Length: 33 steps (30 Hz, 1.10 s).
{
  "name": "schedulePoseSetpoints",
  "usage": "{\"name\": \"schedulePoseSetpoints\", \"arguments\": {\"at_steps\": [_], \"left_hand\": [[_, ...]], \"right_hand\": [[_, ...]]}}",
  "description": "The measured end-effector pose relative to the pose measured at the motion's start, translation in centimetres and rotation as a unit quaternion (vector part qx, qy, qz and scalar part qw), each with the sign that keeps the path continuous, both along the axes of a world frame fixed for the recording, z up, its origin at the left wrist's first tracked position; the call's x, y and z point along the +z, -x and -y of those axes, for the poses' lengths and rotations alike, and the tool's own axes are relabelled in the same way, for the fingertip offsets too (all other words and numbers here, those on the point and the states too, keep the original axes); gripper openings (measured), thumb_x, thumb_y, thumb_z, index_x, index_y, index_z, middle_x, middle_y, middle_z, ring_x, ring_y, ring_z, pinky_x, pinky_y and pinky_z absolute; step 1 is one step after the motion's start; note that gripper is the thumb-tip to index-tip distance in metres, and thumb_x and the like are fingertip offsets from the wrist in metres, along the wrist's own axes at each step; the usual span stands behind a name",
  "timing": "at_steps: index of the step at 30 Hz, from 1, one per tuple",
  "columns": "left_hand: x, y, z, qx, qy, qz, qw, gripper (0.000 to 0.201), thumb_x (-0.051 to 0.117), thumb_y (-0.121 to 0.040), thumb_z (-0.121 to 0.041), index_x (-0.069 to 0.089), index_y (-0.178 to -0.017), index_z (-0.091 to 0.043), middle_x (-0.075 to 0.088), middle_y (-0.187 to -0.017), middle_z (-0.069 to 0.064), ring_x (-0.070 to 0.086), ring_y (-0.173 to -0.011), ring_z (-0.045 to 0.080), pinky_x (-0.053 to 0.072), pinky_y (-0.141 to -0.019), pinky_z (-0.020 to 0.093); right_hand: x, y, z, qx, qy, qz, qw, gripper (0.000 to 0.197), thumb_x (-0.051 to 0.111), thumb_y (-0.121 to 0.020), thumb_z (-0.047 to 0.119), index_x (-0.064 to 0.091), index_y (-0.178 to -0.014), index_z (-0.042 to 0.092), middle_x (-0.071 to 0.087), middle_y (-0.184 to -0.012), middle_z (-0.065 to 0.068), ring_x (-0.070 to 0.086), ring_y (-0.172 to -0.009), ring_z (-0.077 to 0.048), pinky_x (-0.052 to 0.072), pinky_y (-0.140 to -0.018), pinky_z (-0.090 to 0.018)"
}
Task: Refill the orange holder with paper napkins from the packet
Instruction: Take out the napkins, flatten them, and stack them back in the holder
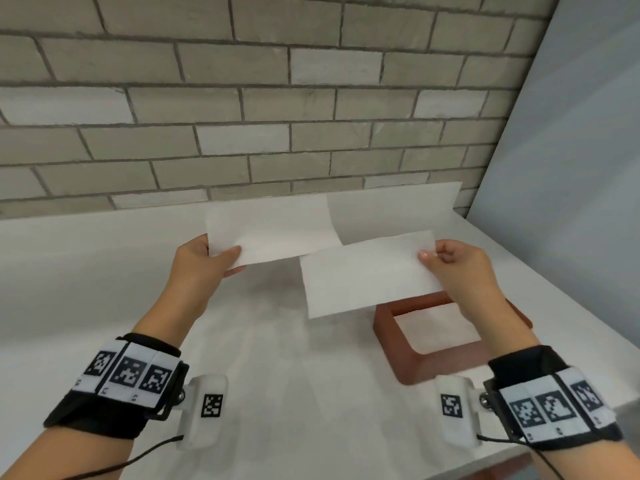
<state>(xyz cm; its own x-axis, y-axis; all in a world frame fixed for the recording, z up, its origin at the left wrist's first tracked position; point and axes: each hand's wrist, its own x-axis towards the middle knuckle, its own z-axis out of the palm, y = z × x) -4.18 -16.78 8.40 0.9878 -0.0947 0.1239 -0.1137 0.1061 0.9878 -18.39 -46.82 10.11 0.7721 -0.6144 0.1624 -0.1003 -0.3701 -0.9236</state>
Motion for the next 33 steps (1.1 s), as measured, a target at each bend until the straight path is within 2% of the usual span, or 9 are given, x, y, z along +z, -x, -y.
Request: {"name": "schedulePoseSetpoints", "arguments": {"at_steps": [4, 6, 9, 12, 15, 21, 25, 30, 33], "left_hand": [[-0.2, 1.3, 2.8, -0.058, 0.040, -0.034, 0.997, 0.016, 0.059, -0.088, 0.002, 0.063, -0.088, -0.013, 0.067, -0.096, -0.001, 0.065, -0.088, 0.011, 0.057, -0.065, 0.015], [-0.5, 1.9, 4.3, -0.082, 0.051, -0.051, 0.994, 0.016, 0.059, -0.088, 0.002, 0.064, -0.092, -0.013, 0.068, -0.100, 0.000, 0.065, -0.092, 0.012, 0.057, -0.067, 0.016], [-1.0, 2.8, 6.4, -0.105, 0.057, -0.068, 0.991, 0.019, 0.058, -0.088, 0.003, 0.064, -0.095, -0.013, 0.068, -0.103, 0.001, 0.065, -0.094, 0.013, 0.057, -0.066, 0.016], [-1.5, 3.5, 7.9, -0.112, 0.051, -0.079, 0.989, 0.019, 0.059, -0.087, 0.003, 0.064, -0.097, -0.012, 0.068, -0.103, 0.001, 0.066, -0.092, 0.012, 0.057, -0.065, 0.016], [-2.0, 4.2, 8.8, -0.121, 0.039, -0.085, 0.988, 0.021, 0.059, -0.087, 0.003, 0.064, -0.101, -0.013, 0.069, -0.104, 0.000, 0.067, -0.092, 0.010, 0.056, -0.065, 0.016], [-2.9, 5.3, 10.0, -0.131, 0.021, -0.103, 0.986, 0.022, 0.059, -0.087, 0.001, 0.065, -0.104, -0.012, 0.070, -0.106, 0.002, 0.068, -0.094, 0.012, 0.056, -0.066, 0.018], [-3.0, 6.0, 10.8, -0.131, 0.011, -0.115, 0.985, 0.020, 0.060, -0.087, 0.001, 0.065, -0.101, -0.012, 0.072, -0.100, -0.001, 0.070, -0.089, 0.010, 0.056, -0.065, 0.018], [-2.9, 7.0, 12.2, -0.127, -0.021, -0.136, 0.982, 0.019, 0.061, -0.086, 0.004, 0.065, -0.096, -0.012, 0.070, -0.097, 0.001, 0.067, -0.089, 0.015, 0.057, -0.061, 0.017], [-3.0, 7.8, 13.8, -0.126, -0.043, -0.153, 0.979, 0.024, 0.060, -0.085, 0.007, 0.062, -0.106, -0.004, 0.067, -0.100, 0.006, 0.066, -0.086, 0.016, 0.057, -0.057, 0.017]], "right_hand": [[-0.8, 2.3, 6.2, -0.030, -0.061, -0.048, 0.997, 0.008, 0.064, -0.088, 0.010, 0.065, -0.080, 0.010, 0.066, -0.075, -0.006, 0.062, -0.046, -0.002, 0.044, -0.042, -0.008], [-1.9, 2.7, 8.7, -0.047, 0.023, -0.127, 0.990, 0.012, 0.065, -0.088, 0.015, 0.064, -0.079, 0.006, 0.061, -0.071, -0.005, 0.057, -0.053, -0.014, 0.040, -0.041, -0.009], [-3.6, 2.7, 10.9, -0.010, 0.182, -0.269, 0.946, 0.025, 0.064, -0.088, 0.024, 0.055, -0.072, 0.007, 0.051, -0.068, -0.002, 0.049, -0.069, -0.023, 0.032, -0.052, -0.022], [-4.7, 2.2, 11.7, 0.032, 0.245, -0.341, 0.907, 0.018, 0.061, -0.089, 0.027, 0.057, -0.084, 0.011, 0.058, -0.085, -0.005, 0.053, -0.083, -0.026, 0.036, -0.063, -0.029], [-5.2, 1.7, 11.8, 0.046, 0.290, -0.360, 0.885, 0.016, 0.058, -0.091, 0.026, 0.060, -0.099, 0.012, 0.062, -0.107, -0.009, 0.049, -0.085, -0.021, 0.034, -0.073, -0.026], [-5.9, 1.0, 11.2, 0.052, 0.302, -0.394, 0.867, 0.031, 0.055, -0.093, 0.023, 0.057, -0.120, 0.008, 0.061, -0.120, -0.011, 0.058, -0.109, -0.028, 0.041, -0.081, -0.028], [-5.7, 0.6, 11.1, 0.051, 0.310, -0.429, 0.847, 0.037, 0.054, -0.094, 0.023, 0.053, -0.127, 0.007, 0.059, -0.125, -0.014, 0.057, -0.113, -0.030, 0.045, -0.091, -0.032], [-5.7, 1.0, 10.6, 0.053, 0.342, -0.420, 0.839, 0.039, 0.057, -0.092, 0.028, 0.050, -0.126, 0.009, 0.061, -0.120, -0.012, 0.059, -0.108, -0.028, 0.041, -0.076, -0.029], [-5.9, 2.1, 10.6, 0.023, 0.401, -0.328, 0.855, 0.031, 0.057, -0.092, 0.025, 0.056, -0.118, 0.009, 0.063, -0.107, -0.011, 0.060, -0.096, -0.026, 0.041, -0.068, -0.027]]}}
